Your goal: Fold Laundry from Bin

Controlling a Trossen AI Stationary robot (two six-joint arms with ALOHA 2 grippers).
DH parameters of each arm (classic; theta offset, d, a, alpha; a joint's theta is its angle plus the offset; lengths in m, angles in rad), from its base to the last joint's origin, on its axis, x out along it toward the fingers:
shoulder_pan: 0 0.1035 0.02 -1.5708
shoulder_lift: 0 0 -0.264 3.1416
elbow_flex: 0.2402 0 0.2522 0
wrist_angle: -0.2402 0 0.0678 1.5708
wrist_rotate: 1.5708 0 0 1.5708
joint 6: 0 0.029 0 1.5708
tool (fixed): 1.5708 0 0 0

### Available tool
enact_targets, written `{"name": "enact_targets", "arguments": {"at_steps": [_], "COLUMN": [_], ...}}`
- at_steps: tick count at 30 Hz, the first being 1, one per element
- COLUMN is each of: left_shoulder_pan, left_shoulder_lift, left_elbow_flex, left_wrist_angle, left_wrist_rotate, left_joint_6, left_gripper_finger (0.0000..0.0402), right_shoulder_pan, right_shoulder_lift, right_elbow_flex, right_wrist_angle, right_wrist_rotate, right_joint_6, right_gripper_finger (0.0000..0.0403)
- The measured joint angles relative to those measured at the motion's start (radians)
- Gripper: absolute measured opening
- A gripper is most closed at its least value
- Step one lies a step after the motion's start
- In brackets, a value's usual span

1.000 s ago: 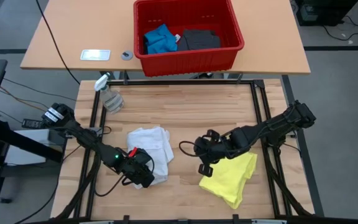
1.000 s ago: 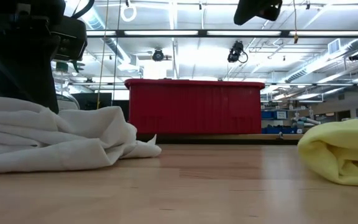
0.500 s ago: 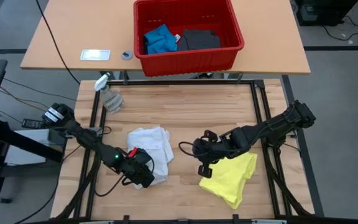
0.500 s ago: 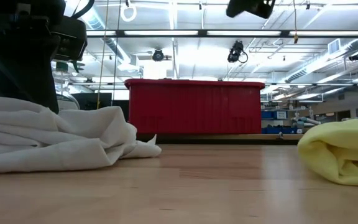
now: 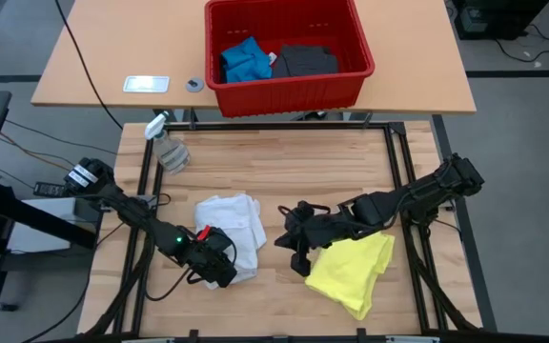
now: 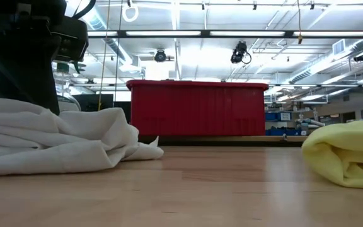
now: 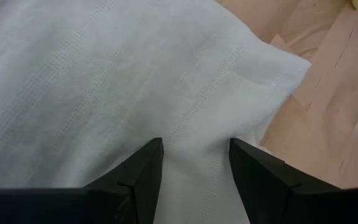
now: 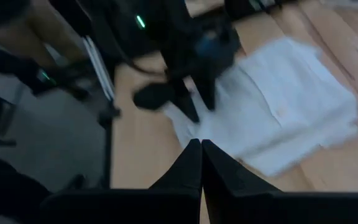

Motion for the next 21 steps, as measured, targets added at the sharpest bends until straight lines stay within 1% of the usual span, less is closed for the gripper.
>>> {"name": "enact_targets", "arguments": {"at_steps": [13,21], "left_shoulder_pan": [0.000,0.000], "left_shoulder_lift": [0.000,0.000], "left_elbow_flex": [0.000,0.000], "left_wrist_angle": [0.000,0.000], "left_wrist_rotate": [0.000,0.000], "left_joint_6": [0.000,0.000], "left_gripper_finger": [0.0191,0.0191], "right_shoulder_pan": [0.000,0.000], "right_shoulder_lift": [0.000,0.000], "right_elbow_flex": [0.000,0.000], "right_wrist_angle": [0.368,0.502], "right_wrist_rotate": [0.000,0.000], "right_joint_6": [0.000,0.001], "right_gripper_finger": [0.0012,0.0012]}}
